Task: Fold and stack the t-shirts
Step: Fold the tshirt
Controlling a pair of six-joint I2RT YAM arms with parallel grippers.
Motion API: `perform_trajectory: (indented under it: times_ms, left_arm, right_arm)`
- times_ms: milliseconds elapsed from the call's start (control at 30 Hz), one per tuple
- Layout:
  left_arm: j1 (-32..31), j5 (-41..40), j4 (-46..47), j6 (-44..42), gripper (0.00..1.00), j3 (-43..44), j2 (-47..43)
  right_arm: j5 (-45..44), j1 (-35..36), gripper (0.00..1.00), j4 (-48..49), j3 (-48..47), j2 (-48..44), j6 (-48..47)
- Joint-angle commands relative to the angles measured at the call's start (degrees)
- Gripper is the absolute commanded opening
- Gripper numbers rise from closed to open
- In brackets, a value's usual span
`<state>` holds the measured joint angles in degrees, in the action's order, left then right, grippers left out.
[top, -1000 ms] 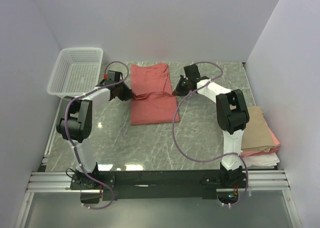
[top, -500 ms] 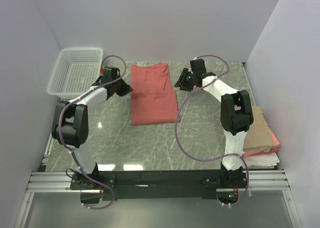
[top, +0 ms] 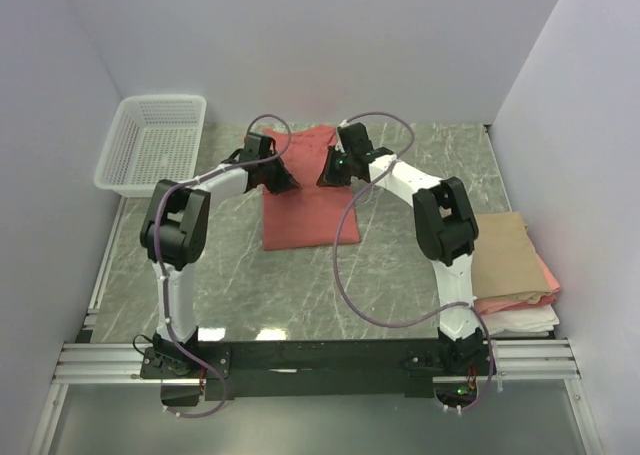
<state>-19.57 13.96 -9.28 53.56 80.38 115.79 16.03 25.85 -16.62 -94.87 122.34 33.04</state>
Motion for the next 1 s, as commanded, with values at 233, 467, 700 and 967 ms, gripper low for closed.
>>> perform_trajectory:
  times_ms: [233, 467, 700, 967]
  left_arm:
    - [3.84, 2.83, 0.14, -1.88, 0.01, 8.48, 9.8]
    - [6.12, 2.48, 1.46, -1.44, 0.01, 4.53, 9.81]
    - [6.21, 4.32, 1.72, -3.99, 0.01, 6.89, 9.02]
    - [6.3, 4.77, 0.31, -5.75, 0.01, 8.66, 8.4]
  right_arm:
    - [0.58, -1.76, 0.1, -5.52, -17.98, 14.14, 0.01]
    - [0.31, -3.61, 0.11, -3.16, -14.65, 14.68, 2.73]
    - [4.09, -5.1, 0.11, -1.22, -15.07, 11.78, 2.38]
    - [17.51, -6.51, 0.13, 5.09, -12.46, 5.72, 4.39]
